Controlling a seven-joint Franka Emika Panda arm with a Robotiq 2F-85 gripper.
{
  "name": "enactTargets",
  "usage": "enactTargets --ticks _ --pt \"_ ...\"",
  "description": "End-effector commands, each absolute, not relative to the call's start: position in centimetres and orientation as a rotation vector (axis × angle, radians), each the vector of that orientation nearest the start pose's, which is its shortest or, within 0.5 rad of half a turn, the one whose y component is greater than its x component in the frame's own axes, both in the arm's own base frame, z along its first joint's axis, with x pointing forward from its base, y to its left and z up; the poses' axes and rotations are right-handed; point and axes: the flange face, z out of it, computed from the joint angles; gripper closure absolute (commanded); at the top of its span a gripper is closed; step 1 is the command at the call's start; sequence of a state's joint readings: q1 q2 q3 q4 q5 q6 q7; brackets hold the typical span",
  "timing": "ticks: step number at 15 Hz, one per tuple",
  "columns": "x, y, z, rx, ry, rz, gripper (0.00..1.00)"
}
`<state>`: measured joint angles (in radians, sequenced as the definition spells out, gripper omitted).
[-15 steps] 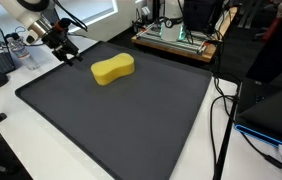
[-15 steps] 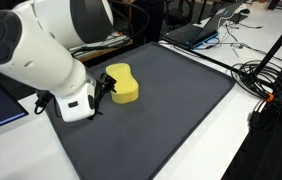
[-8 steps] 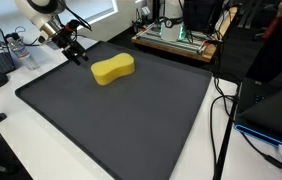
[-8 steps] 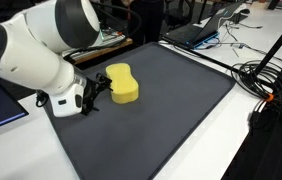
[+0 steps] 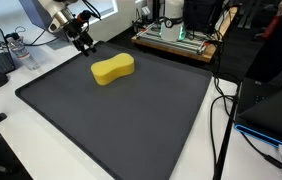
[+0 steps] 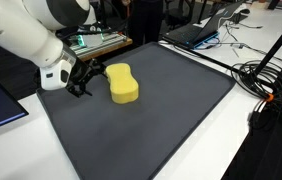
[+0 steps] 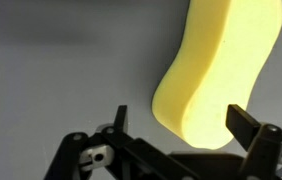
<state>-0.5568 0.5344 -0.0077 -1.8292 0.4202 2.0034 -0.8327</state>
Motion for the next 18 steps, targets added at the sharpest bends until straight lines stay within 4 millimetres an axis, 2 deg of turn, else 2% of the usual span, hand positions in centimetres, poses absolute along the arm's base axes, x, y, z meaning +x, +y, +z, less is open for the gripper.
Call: enactTargets --ticks 1,12,16,18 --pt "47.6 -29.2 23.0 -2.641 0.07 0.03 0.0" --pt "35.1 -29.9 22.4 -2.589 0.422 -0.044 0.0" --pt "31.2 -28.8 22.8 -2.605 0.531 -0.062 0.0" --pt "29.9 -27.5 23.5 -2.636 0.537 -0.095 0.0"
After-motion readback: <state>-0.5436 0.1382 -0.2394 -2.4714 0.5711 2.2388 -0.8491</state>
